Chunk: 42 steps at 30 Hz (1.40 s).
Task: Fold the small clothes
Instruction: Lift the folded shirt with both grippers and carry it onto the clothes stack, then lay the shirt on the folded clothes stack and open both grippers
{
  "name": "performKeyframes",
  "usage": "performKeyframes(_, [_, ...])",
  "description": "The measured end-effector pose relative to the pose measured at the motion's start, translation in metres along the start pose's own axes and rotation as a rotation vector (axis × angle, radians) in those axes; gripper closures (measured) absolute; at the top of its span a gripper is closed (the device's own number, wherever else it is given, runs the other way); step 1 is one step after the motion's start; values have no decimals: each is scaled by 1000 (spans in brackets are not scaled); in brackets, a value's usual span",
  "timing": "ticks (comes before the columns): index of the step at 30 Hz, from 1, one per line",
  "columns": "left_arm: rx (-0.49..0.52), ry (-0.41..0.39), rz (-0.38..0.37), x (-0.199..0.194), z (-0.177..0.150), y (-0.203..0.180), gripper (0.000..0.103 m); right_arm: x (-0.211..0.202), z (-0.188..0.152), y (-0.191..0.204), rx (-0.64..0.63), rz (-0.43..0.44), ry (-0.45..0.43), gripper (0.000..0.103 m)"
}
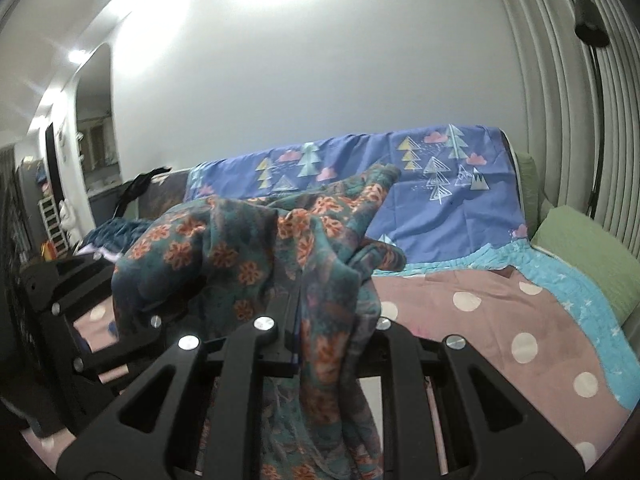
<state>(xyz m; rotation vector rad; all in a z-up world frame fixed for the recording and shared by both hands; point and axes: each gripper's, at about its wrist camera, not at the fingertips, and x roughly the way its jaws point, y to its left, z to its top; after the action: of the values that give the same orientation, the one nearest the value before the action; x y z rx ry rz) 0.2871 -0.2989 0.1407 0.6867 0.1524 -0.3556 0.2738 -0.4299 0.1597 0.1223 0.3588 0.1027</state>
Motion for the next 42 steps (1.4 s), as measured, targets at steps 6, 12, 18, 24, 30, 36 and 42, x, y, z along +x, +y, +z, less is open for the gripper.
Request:
performKeyframes(6, [35,285,37,109,-45,-16,39,114,-34,-49,70,-326,215,27])
performKeyframes(12, [29,436,-70,133,-144,-68,26,157,-180,-105,316,-221,492,36])
performKeyframes(18, [-152,455,-78,129,-159,-53,26,141,-190,-104,372,-257,443,36])
performKeyframes(24, [-230,438,-91,103,-166,-60,25,122,-200,-73,201,-415,327,31])
performKeyframes(30, [-370,317,-225,11,-168,-54,16,74,-202,-81,295,-596,194,26])
performKeyframes(36, [-554,223,-311,-90,-175,-36,4,-29,-207,-50,279,-377,124,21])
performKeyframes(42, [-594,186,-281,-172,-174,-42,2,-121,-216,11,183,-300,107,13])
